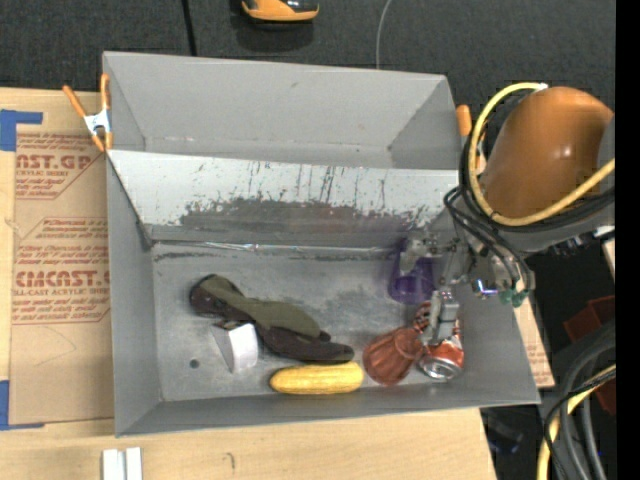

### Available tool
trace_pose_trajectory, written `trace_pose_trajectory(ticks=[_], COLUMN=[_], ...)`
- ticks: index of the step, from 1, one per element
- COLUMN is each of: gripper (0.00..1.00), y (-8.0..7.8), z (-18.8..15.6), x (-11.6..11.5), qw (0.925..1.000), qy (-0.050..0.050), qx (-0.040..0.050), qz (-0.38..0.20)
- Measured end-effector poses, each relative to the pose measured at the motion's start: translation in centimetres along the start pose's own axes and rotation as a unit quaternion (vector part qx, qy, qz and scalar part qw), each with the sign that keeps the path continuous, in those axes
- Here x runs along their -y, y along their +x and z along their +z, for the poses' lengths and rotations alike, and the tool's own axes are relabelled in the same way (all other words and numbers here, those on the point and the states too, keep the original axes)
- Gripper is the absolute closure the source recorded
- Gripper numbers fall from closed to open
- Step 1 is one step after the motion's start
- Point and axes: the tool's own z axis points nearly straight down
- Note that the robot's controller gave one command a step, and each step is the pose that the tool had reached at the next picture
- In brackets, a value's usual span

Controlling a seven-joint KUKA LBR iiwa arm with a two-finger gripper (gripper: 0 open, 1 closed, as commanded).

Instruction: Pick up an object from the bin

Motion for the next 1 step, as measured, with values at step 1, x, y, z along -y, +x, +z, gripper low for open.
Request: trace_pose_trajectory(ticks=[1], gripper=[0.0], y=[-0.15], z=[-0.44], x=[-0.03], qw=[1.0], qy=[0.0], qx=[0.0042], qz=[0.0])
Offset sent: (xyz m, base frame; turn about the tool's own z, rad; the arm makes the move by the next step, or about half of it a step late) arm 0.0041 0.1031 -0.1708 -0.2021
